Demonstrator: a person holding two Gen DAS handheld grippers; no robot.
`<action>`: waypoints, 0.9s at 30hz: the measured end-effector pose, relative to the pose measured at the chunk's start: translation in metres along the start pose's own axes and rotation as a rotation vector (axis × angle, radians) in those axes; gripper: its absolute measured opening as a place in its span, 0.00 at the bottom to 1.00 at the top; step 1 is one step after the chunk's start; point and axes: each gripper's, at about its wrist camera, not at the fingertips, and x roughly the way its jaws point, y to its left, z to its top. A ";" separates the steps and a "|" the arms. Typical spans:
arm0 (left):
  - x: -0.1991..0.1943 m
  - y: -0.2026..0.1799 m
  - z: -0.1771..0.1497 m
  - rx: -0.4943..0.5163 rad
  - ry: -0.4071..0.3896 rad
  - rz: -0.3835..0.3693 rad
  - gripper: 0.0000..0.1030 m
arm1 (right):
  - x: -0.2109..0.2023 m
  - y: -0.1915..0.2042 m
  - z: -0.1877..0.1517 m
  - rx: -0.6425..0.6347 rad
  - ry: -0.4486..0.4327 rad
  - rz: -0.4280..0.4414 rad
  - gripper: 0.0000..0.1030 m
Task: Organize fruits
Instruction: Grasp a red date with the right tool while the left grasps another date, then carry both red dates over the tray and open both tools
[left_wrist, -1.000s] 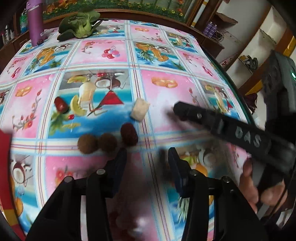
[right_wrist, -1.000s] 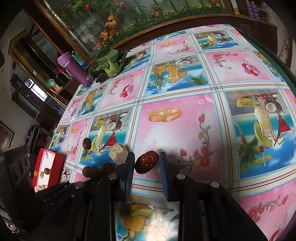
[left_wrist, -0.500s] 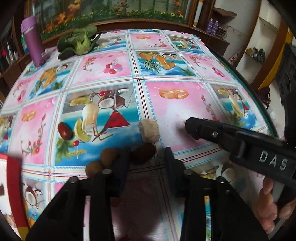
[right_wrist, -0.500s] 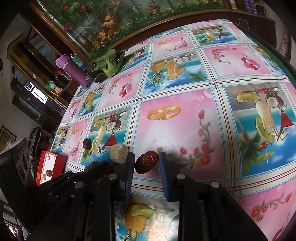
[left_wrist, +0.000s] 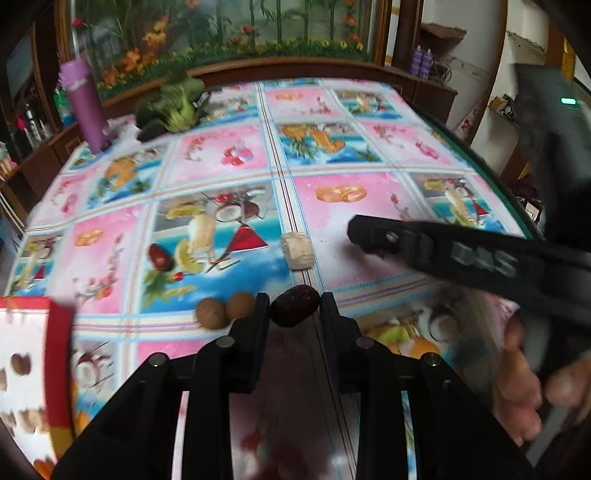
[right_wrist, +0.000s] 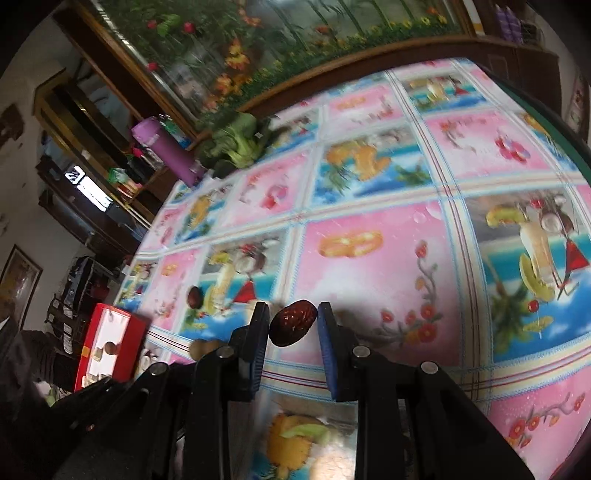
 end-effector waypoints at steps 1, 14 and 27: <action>-0.010 0.001 -0.004 -0.003 -0.018 0.008 0.28 | -0.002 0.003 0.000 -0.017 -0.017 -0.001 0.25; -0.134 0.064 -0.065 -0.089 -0.247 0.186 0.29 | -0.009 0.064 -0.027 -0.175 -0.094 -0.014 0.25; -0.194 0.196 -0.110 -0.336 -0.358 0.407 0.29 | 0.033 0.255 -0.071 -0.417 0.072 0.238 0.25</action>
